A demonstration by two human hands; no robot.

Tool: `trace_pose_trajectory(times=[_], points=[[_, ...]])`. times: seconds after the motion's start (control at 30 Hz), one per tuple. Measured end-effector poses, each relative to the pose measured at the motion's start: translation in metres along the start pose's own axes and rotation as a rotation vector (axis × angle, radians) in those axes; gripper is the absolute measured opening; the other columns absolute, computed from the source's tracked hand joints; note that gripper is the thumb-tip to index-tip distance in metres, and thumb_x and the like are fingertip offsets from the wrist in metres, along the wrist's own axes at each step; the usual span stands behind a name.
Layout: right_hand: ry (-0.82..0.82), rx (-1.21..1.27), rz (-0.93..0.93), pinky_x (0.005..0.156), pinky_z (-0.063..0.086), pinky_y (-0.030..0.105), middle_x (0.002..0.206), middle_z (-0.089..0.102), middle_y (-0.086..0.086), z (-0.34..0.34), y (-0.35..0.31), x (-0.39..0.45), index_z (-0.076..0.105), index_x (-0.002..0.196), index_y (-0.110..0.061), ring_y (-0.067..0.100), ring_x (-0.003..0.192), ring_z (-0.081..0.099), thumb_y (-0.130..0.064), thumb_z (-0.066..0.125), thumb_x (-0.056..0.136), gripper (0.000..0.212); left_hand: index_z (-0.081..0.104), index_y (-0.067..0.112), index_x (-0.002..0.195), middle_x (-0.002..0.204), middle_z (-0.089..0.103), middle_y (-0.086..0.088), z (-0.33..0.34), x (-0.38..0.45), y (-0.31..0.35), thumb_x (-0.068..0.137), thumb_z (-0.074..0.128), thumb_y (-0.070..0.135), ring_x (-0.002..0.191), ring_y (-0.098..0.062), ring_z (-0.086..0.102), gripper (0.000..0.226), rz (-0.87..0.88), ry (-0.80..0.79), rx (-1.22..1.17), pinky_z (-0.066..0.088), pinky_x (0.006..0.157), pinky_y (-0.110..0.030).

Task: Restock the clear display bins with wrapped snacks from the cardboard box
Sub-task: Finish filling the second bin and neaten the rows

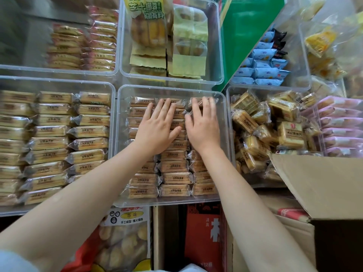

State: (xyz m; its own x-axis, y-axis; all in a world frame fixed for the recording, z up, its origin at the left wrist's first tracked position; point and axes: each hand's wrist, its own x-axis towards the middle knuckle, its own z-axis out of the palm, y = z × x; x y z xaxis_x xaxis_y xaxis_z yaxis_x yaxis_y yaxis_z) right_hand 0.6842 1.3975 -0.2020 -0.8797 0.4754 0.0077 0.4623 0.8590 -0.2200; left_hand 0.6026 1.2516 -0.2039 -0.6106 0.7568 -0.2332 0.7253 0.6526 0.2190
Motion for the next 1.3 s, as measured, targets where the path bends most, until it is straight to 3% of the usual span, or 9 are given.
trace_pose_trajectory(times=[0.07,0.13,0.4,0.53,0.67,0.8,0.97,1.17,1.3], points=[[-0.118,0.016,0.079,0.124,0.005,0.046,0.167,0.012,0.011,0.006,0.0,-0.009,0.02,0.16,-0.02,0.027,0.155,0.001,-0.052,0.028,0.104,0.065,0.0,0.014,0.161,0.169,-0.004,-0.007,0.002,-0.001,-0.001,0.1,0.009,0.06,0.155,-0.021,-0.009,0.077,0.002,0.001,0.004,-0.006,0.126,-0.045],[-0.161,0.004,0.114,0.125,-0.001,0.044,0.168,0.004,0.007,0.003,0.002,-0.01,0.009,0.161,-0.025,0.023,0.155,-0.004,-0.059,0.022,0.102,0.069,-0.001,0.015,0.161,0.169,-0.005,-0.006,0.001,-0.002,-0.002,0.1,0.01,0.06,0.155,-0.02,-0.01,0.077,0.001,-0.011,0.009,-0.007,0.125,-0.045],[-0.343,-0.057,0.039,0.124,-0.003,0.046,0.168,-0.001,0.008,-0.013,0.006,-0.006,0.006,0.161,-0.028,0.026,0.155,-0.005,-0.068,0.019,0.099,0.075,0.005,0.019,0.162,0.169,-0.001,-0.004,-0.015,-0.023,0.003,0.104,0.027,0.055,0.156,-0.022,-0.006,0.072,0.014,-0.077,0.017,-0.002,0.126,-0.047],[-0.229,0.045,0.099,0.117,0.021,0.048,0.152,0.041,0.011,-0.044,-0.026,-0.018,0.044,0.146,-0.017,0.028,0.142,0.033,-0.042,0.035,0.104,0.049,0.033,0.018,0.155,0.164,0.027,-0.005,-0.039,-0.072,0.006,0.104,0.043,0.043,0.152,-0.026,0.021,0.058,-0.019,-0.049,-0.081,0.02,0.122,-0.042],[-0.198,0.376,0.06,0.09,0.047,0.04,0.11,0.061,0.004,-0.058,-0.064,-0.083,0.065,0.115,-0.014,0.022,0.104,0.056,-0.025,0.042,0.102,0.029,0.062,0.019,0.132,0.129,0.061,-0.001,-0.061,-0.139,-0.007,0.103,0.049,0.034,0.113,-0.017,0.058,0.035,-0.099,0.044,-0.165,0.047,0.092,-0.029],[-0.254,0.473,-0.009,0.075,0.041,0.03,0.103,0.059,0.001,-0.057,-0.099,-0.128,0.069,0.106,-0.013,0.017,0.096,0.054,-0.019,0.043,0.102,0.026,0.068,0.018,0.124,0.114,0.066,-0.001,-0.065,-0.198,-0.039,0.102,0.051,0.035,0.099,-0.018,0.061,0.031,-0.157,0.119,-0.242,0.052,0.08,-0.031],[-0.288,0.424,-0.129,0.073,0.046,0.033,0.102,0.061,0.002,-0.054,-0.162,-0.151,0.067,0.105,-0.012,0.019,0.093,0.056,-0.02,0.044,0.102,0.025,0.071,0.015,0.114,0.108,0.067,-0.002,-0.046,-0.261,-0.092,0.099,0.056,0.029,0.097,-0.023,0.063,0.026,-0.218,0.253,-0.329,0.052,0.076,-0.037],[-0.343,0.47,-0.096,0.078,0.048,0.031,0.103,0.062,-0.002,-0.05,-0.249,-0.188,0.069,0.109,-0.014,0.016,0.094,0.057,-0.021,0.043,0.103,0.027,0.072,0.01,0.112,0.111,0.067,-0.009,-0.038,-0.32,-0.17,0.094,0.064,0.023,0.104,-0.03,0.061,0.023,-0.171,0.32,-0.27,0.053,0.085,-0.046],[-0.38,0.592,0.0,0.074,0.047,0.034,0.095,0.069,0.005,-0.039,-0.308,-0.198,0.071,0.102,-0.013,0.025,0.086,0.061,-0.02,0.045,0.101,0.027,0.07,0.015,0.12,0.13,0.062,-0.012,-0.036,-0.352,-0.224,0.089,0.047,0.036,0.123,-0.033,0.054,0.044,-0.215,0.279,-0.182,0.049,0.098,-0.049]])
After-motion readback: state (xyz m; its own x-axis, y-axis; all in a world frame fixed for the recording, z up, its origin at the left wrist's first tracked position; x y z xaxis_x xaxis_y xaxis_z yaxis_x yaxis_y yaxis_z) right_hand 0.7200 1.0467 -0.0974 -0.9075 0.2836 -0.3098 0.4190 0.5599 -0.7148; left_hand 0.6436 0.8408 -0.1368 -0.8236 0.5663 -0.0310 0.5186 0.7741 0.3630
